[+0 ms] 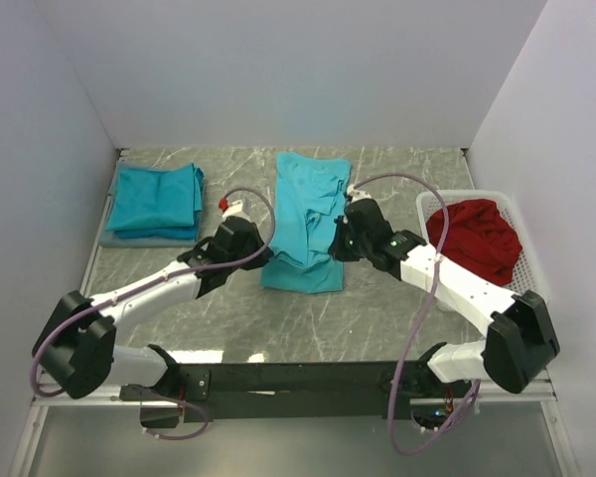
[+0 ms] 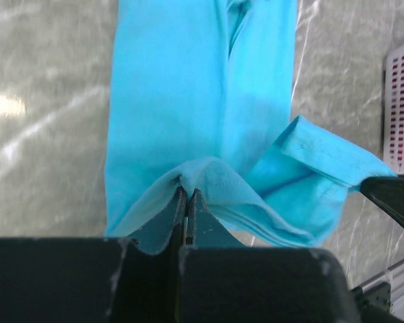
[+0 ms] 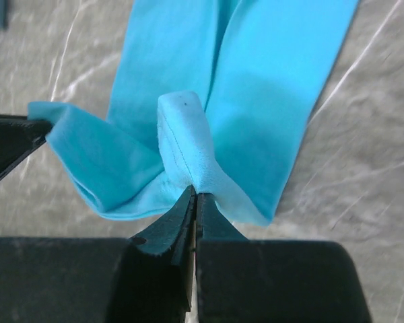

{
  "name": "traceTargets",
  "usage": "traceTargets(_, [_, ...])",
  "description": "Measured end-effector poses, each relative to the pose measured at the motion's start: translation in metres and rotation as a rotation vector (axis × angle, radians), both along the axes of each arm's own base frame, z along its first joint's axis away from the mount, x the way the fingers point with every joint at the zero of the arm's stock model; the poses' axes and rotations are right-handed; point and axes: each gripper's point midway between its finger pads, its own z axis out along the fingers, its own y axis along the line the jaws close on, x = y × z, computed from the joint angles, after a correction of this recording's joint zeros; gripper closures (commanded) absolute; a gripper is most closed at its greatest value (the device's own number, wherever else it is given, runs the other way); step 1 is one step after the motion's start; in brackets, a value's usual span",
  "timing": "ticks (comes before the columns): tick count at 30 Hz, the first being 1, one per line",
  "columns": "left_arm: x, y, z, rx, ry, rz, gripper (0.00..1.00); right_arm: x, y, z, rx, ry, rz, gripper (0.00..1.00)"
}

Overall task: Fold and stack the t-shirts
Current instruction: Fold the tshirt

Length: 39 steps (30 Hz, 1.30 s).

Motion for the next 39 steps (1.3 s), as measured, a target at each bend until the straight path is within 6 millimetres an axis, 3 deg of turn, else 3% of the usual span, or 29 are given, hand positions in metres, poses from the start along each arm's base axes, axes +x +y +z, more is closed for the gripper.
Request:
traceTargets(8, [0.05, -0.012, 0.012, 0.009, -0.026, -0.031, 1.0, 0.046, -0.01, -0.003, -0.021, 0.001, -0.057, 1.0])
traceTargets(17, [0.092, -0.01, 0.001, 0.03, -0.007, -0.043, 1.0, 0.088, -0.012, -0.006, -0.019, 0.005, -0.078, 1.0])
traceTargets(31, [0.141, -0.017, -0.004, 0.018, -0.015, -0.087, 0.99, 0.129, -0.019, -0.025, -0.006, 0.055, -0.066, 1.0])
traceTargets(35, [0.146, -0.018, -0.012, 0.019, 0.002, -0.093, 0.99, 0.139, -0.02, -0.035, 0.005, 0.081, -0.064, 1.0])
traceTargets(37, [0.151, -0.019, -0.017, 0.02, 0.012, -0.094, 0.96, 0.143, -0.021, -0.042, 0.011, 0.099, -0.064, 1.0])
traceTargets(39, [0.154, -0.02, -0.023, 0.022, 0.021, -0.101, 0.85, 0.146, -0.022, -0.049, 0.014, 0.115, -0.065, 1.0])
